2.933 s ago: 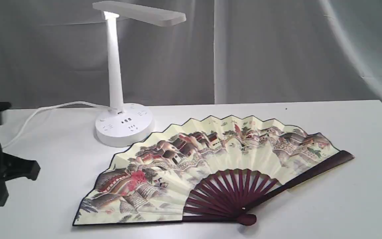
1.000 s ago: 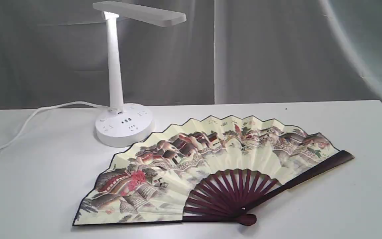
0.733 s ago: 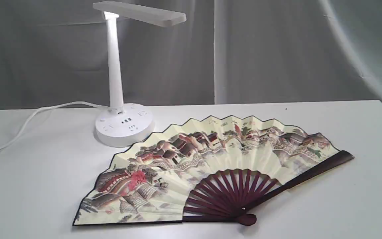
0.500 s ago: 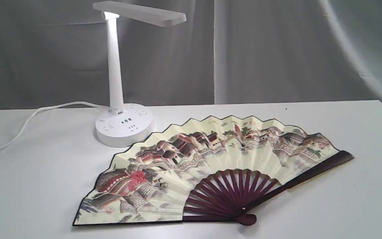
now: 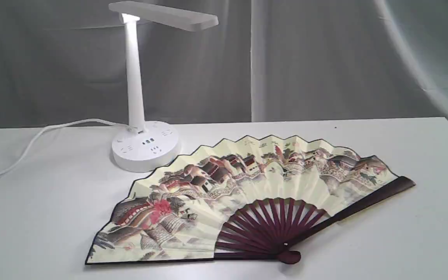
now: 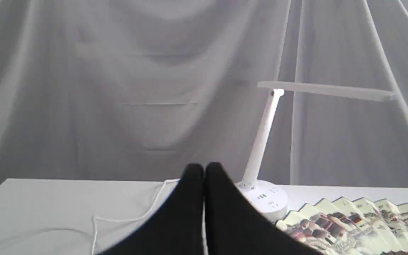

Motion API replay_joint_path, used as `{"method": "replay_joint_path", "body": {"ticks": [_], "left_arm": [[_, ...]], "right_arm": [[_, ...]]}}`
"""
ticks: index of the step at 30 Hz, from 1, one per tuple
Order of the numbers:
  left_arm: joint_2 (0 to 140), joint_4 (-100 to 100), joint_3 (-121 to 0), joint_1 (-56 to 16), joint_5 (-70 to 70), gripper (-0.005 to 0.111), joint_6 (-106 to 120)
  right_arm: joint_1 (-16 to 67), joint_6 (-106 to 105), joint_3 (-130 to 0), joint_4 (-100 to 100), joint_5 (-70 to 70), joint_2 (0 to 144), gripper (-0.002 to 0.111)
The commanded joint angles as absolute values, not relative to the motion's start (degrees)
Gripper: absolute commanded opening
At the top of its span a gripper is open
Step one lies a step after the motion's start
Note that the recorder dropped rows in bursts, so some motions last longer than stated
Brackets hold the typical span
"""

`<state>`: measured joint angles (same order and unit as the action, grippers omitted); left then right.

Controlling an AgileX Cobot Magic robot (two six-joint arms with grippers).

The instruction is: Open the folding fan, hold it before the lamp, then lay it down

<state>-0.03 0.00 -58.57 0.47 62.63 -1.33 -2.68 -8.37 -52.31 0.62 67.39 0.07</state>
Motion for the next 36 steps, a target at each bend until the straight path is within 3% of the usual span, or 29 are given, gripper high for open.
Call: {"method": "replay_joint_path", "body": {"ticks": [1, 7, 17, 26, 36], "left_arm": [[0.0, 0.0, -54.04, 0.58, 57.5, 0.0, -1.22], [0.0, -0.71, -41.09, 0.58, 50.01, 0.0, -1.22], [0.0, -2.66, -18.2, 0.58, 26.06, 0.0, -1.22], [0.0, -2.66, -6.49, 0.58, 9.03, 0.0, -1.22], [0.0, -2.24, 0.0, 0.58, 7.76, 0.0, -1.08]], "right_arm": [[-2.69, -5.36, -48.84, 1.25, 62.47, 0.0, 0.0], [-2.69, -3.91, -37.79, 0.75, 47.98, 0.0, 0.0], [-2.69, -2.66, -19.55, 0.33, 25.36, 0.0, 0.0], [-2.69, -2.66, -7.29, 0.33, 15.62, 0.0, 0.0], [-2.69, -2.77, 0.0, 0.33, 11.42, 0.0, 0.0]]}}
